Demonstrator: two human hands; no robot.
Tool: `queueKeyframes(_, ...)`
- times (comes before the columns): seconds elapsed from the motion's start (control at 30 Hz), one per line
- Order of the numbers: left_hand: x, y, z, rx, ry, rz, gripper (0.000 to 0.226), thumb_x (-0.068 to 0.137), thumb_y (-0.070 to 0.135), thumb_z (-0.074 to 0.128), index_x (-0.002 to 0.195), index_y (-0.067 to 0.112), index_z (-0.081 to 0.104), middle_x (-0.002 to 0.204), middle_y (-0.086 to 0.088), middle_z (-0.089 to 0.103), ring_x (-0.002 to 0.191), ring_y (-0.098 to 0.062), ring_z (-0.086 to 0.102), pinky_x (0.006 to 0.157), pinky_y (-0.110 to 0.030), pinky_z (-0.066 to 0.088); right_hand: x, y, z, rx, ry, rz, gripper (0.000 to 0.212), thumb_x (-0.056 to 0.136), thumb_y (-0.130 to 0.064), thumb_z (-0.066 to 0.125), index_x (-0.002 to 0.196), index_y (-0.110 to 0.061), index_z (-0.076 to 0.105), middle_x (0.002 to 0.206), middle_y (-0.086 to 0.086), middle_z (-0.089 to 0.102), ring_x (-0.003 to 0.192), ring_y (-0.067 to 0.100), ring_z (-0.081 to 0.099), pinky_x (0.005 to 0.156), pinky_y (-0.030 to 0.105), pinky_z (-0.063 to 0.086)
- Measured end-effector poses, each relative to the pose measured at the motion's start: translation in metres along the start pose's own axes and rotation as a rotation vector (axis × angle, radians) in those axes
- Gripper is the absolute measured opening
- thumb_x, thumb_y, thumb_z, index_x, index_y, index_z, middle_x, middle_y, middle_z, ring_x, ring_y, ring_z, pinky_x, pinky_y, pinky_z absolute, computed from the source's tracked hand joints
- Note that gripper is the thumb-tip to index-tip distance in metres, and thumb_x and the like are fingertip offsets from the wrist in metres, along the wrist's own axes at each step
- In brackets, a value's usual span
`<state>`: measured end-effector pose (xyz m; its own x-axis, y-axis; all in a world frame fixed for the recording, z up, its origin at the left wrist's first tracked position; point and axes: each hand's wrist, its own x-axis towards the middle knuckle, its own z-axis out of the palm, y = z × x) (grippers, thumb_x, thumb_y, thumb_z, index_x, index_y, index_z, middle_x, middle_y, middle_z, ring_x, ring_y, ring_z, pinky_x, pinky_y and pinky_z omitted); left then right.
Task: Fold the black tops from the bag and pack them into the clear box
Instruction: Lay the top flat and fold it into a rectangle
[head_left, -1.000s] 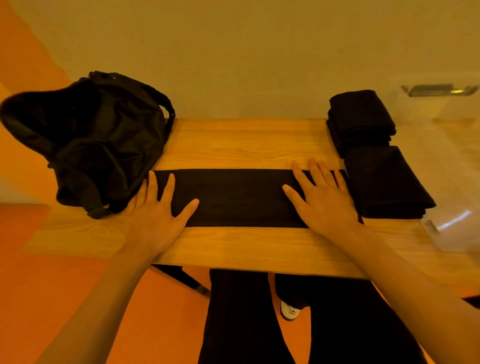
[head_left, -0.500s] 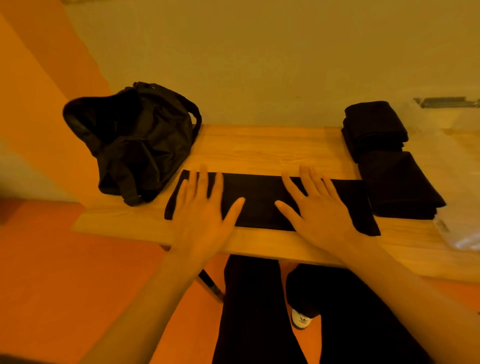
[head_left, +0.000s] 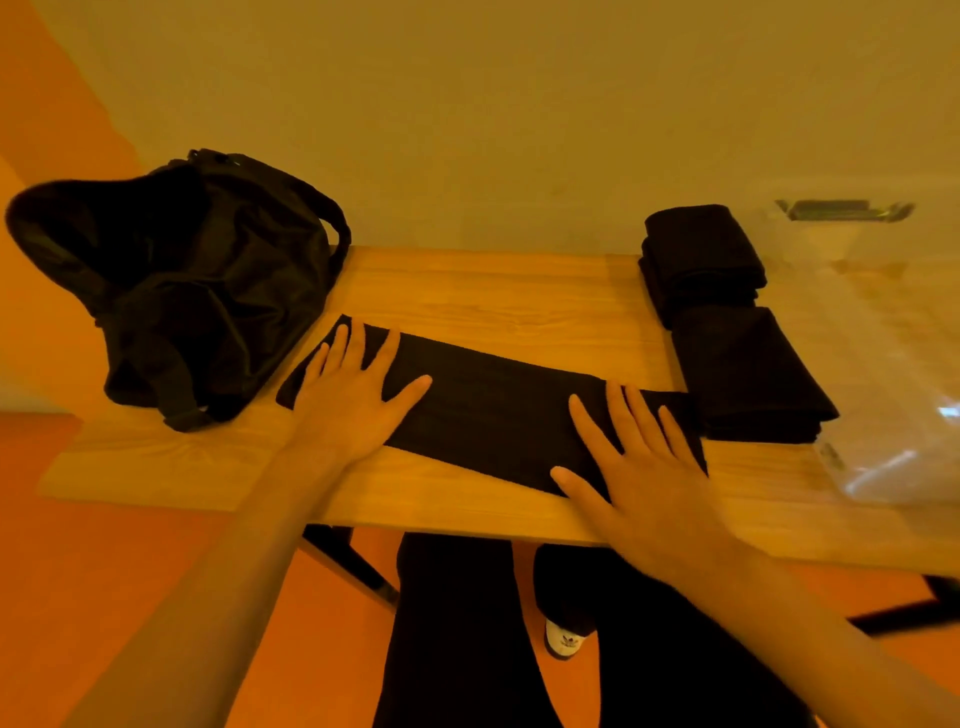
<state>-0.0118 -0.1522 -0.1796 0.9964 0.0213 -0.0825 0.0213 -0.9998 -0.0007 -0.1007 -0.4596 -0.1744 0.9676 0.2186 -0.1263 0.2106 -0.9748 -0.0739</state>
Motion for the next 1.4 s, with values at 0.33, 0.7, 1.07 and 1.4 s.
queueKeyframes(0.33, -0.013, 0.057, -0.001, -0.009, 0.14, -0.206, 0.095, 0.091, 0.081, 0.006, 0.163, 0.019, -0.004, 0.165, -0.028, -0.014, 0.154, -0.039, -0.017, 0.125, -0.052, -0.008, 0.042, 0.017, -0.039, -0.182, -0.083, -0.625, 0.072, 0.094, -0.08, 0.01, 0.151, -0.051, -0.021, 0.163, -0.003, -0.03, 0.146, 0.013, -0.036, 0.122, 0.04, -0.016)
queueKeyframes(0.7, 0.021, 0.038, -0.002, -0.094, -0.014, -0.294, 0.098, 0.077, 0.095, 0.007, 0.158, 0.044, -0.012, 0.165, -0.027, -0.016, 0.151, -0.046, -0.018, 0.123, -0.058, -0.008, 0.034, 0.023, -0.021, -0.099, -0.101, -0.554, 0.074, 0.09, -0.085, 0.012, 0.148, -0.056, -0.024, 0.163, -0.009, -0.03, 0.147, 0.01, -0.034, 0.124, 0.044, -0.012)
queueKeyframes(1.07, 0.098, 0.06, -0.018, -0.022, 0.024, 0.072, 0.095, 0.078, 0.09, -0.001, 0.16, 0.043, -0.007, 0.17, -0.011, -0.007, 0.155, -0.037, -0.011, 0.125, -0.054, -0.005, 0.013, -0.043, 0.001, 0.143, 0.067, -0.023, 0.08, 0.088, -0.076, -0.018, 0.158, -0.042, -0.001, 0.169, 0.005, -0.005, 0.154, 0.025, -0.015, 0.124, 0.054, -0.004)
queueKeyframes(1.4, 0.095, 0.099, -0.014, -0.066, -0.077, -0.015, 0.094, 0.08, 0.094, 0.008, 0.159, 0.046, -0.007, 0.169, -0.012, -0.014, 0.152, -0.045, -0.016, 0.12, -0.064, -0.014, 0.042, -0.015, -0.023, -0.09, -0.112, -0.528, 0.078, 0.088, -0.085, 0.006, 0.154, -0.048, -0.015, 0.165, 0.0, -0.024, 0.149, 0.02, -0.03, 0.122, 0.048, -0.017)
